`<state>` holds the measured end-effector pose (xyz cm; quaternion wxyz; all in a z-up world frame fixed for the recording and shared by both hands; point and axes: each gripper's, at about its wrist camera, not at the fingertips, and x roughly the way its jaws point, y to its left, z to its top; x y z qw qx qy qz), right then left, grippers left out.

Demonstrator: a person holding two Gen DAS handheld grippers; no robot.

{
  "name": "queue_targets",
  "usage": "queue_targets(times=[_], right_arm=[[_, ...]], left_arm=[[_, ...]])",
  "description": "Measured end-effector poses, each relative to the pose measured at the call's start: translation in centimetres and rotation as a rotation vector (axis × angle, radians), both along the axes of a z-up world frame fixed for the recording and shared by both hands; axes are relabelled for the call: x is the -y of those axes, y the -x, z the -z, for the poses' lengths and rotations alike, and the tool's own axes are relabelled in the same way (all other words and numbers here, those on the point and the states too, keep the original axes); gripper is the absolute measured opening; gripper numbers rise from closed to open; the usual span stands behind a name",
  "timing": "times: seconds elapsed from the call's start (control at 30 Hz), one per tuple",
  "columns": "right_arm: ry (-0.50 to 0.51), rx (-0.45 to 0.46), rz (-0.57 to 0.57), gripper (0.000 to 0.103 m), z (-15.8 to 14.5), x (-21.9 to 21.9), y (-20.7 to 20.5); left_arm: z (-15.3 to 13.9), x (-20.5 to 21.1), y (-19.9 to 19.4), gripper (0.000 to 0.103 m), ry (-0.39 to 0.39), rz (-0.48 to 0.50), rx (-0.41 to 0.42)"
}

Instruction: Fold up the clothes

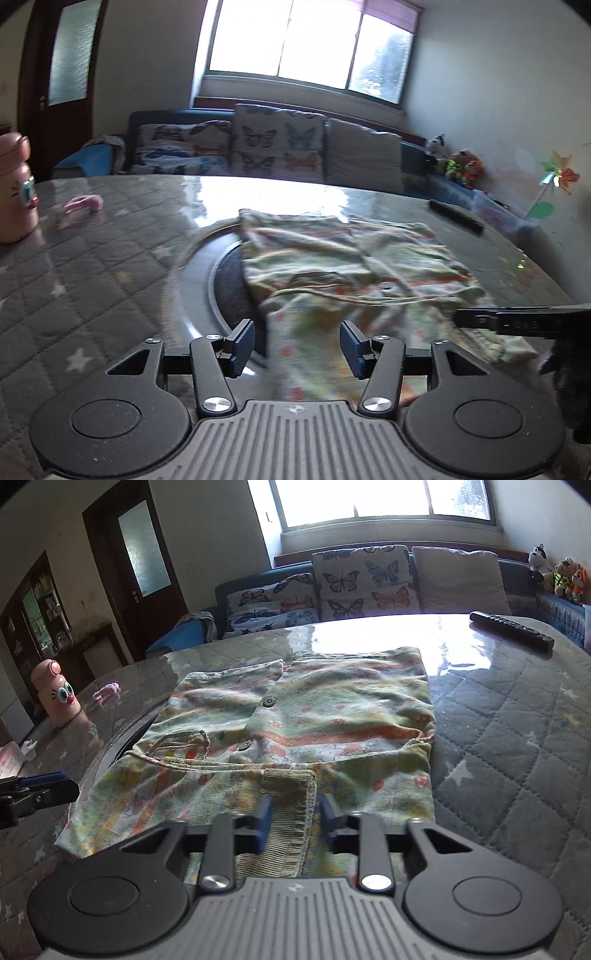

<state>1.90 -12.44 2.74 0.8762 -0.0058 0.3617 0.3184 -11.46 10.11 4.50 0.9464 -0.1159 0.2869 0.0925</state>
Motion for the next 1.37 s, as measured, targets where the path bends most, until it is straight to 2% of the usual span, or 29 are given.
queue_targets(times=[0.33, 0.43, 0.5, 0.7, 0.87, 1.03, 1.23, 1.37], right_arm=[[-0.025, 0.130, 0.042, 0.007, -3.7, 0.1, 1.0], [0.002, 0.079, 0.031, 0.007, -2.4, -0.2, 0.2], [0.030, 0.065, 0.033, 0.010, -1.4, -0.4, 0.1], [0.025, 0.111, 0.034, 0.011, -2.1, -0.3, 0.3], [0.039, 0.108, -0.050, 0.011, -1.2, -2.3, 0.2], [0.064, 0.078, -0.054, 0.011, 0.1, -2.5, -0.8], [0.088, 0.101, -0.105, 0.013, -1.0, -1.6, 0.9], [0.108, 0.125, -0.166, 0.030, -1.5, -1.4, 2.7]], left_arm=[[1.2, -0.9, -1.5, 0.052, -0.050, -0.037, -0.043], [1.5, -1.1, -2.4, 0.044, -0.072, -0.048, -0.066], [1.4, -1.0, -2.8, 0.042, -0.085, -0.044, -0.069], [0.3, 0.3, -4.5, 0.036, -0.131, 0.050, -0.034], [1.6, 1.1, -7.1, 0.025, -0.164, 0.103, -0.077], [3.1, 0.6, -7.8, 0.024, -0.206, 0.099, -0.102], [2.2, 0.8, -6.0, 0.025, -0.210, 0.116, -0.073], [1.8, 2.2, -4.0, 0.025, -0.231, 0.172, -0.052]])
